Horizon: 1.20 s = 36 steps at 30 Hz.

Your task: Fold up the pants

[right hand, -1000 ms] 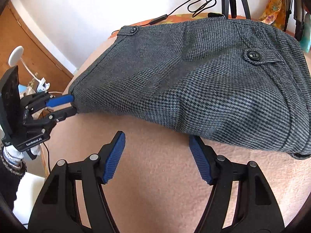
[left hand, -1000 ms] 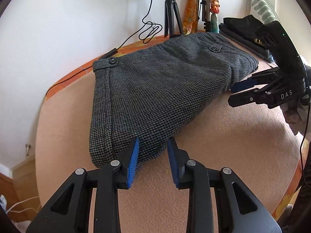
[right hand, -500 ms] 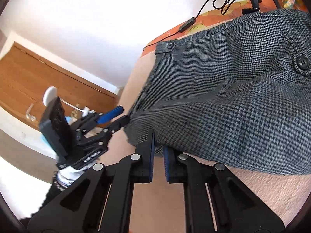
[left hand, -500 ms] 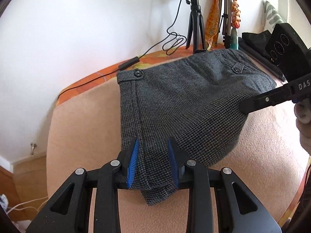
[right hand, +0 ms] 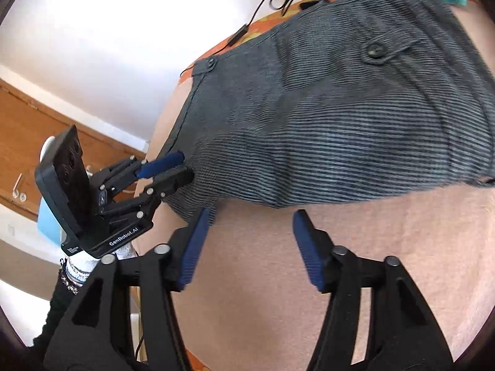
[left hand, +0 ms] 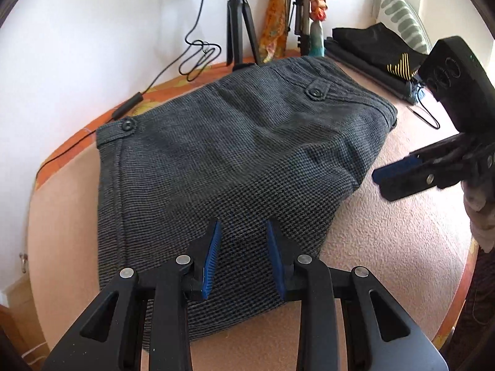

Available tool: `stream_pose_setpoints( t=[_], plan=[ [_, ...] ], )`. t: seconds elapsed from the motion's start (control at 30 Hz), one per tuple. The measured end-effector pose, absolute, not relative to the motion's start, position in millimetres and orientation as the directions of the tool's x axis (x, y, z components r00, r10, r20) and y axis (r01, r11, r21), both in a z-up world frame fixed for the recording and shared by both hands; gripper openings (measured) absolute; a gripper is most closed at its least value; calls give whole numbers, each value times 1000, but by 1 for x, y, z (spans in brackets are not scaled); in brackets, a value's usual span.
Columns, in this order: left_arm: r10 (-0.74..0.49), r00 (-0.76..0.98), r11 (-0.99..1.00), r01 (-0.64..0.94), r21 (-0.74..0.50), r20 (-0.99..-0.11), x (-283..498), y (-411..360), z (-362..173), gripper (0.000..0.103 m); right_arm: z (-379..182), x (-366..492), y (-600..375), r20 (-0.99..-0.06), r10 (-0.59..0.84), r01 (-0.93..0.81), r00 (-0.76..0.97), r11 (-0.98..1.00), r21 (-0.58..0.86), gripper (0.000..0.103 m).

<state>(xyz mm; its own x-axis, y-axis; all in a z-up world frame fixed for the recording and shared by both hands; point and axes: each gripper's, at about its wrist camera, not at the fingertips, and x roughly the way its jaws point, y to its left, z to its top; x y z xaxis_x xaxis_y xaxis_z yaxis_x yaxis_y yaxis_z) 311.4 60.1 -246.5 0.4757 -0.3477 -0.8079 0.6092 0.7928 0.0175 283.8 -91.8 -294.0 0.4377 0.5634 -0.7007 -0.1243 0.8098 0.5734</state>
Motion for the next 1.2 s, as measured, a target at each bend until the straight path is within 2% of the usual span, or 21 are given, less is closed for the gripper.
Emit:
stream_pose_setpoints(
  t=[0.03,0.1,0.17,0.33,0.47,0.5,0.53,0.57,0.6,0.67,0.8,0.9,1.03,1.2],
  plan=[
    [-340,465,786,618,24,-817,311,57,-252,28,-293,277,-105,-684,560,-93,469,801,591,72],
    [-318,443,769,638,45,-839,309,54,-265,28,-294,268,-132,-652,543,-10,530,772,635,73],
    [-327,465,761,646,62,-823,305,55,-268,28,-297,264,-157,-633,493,85,597,746,660,77],
    [-343,424,754,657,24,-838,308,59,-259,28,-308,269,-202,-622,383,275,683,654,705,77],
    [-402,481,779,627,-14,-779,312,53,-229,28,-313,279,-211,-583,346,297,735,609,736,77],
    [-407,493,778,628,-9,-769,313,45,-225,28,-313,281,-212,-576,344,295,742,604,740,75],
    [-397,512,774,633,21,-762,314,34,-223,28,-314,282,-212,-578,341,297,741,605,739,68],
    [-380,531,768,637,61,-758,314,21,-224,28,-313,285,-215,-580,338,301,741,604,737,56],
    [-368,539,763,641,86,-758,316,10,-225,28,-314,288,-218,-582,333,305,742,605,735,51],
    [-365,538,757,646,94,-759,322,-10,-229,28,-314,287,-226,-578,328,314,747,592,742,30],
    [-327,515,749,652,115,-792,330,-39,-254,28,-295,284,-233,-557,304,272,773,634,724,23],
    [-315,539,750,646,143,-781,324,-44,-271,28,-283,288,-221,-593,265,249,760,724,643,22],
    [-338,511,789,612,59,-791,329,-23,-260,28,-267,291,-208,-600,235,217,765,783,583,22],
    [-322,599,867,497,24,-733,309,35,-235,28,-231,290,-180,-583,216,127,783,862,491,21]
  ],
)
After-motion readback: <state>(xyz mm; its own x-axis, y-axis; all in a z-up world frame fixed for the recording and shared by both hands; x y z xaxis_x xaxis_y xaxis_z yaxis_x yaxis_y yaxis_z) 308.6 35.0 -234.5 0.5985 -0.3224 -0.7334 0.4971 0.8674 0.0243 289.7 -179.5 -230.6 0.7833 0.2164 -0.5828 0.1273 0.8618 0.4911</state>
